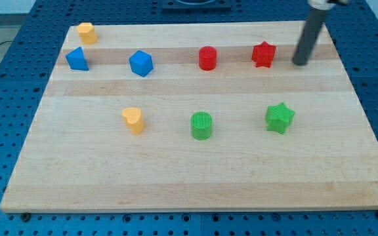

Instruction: Push the red star into the red circle

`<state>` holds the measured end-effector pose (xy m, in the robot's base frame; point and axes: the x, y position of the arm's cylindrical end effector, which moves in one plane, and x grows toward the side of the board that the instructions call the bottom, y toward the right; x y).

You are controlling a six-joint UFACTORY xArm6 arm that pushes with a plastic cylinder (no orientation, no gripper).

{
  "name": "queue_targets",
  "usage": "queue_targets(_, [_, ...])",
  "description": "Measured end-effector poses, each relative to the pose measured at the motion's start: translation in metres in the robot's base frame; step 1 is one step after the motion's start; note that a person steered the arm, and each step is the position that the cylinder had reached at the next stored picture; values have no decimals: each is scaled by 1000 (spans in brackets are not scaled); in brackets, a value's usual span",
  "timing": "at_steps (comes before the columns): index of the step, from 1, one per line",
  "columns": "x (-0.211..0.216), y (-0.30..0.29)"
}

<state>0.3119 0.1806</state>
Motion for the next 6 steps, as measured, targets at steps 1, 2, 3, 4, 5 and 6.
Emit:
queue_targets(1, [-36,-77])
queue_targets(2, [-49,-105])
queue_targets(3, [-48,-41])
queue_targets(4, [-29,4])
queue_targets(5, [-6,-7])
queue_targets(6, [-5,-48])
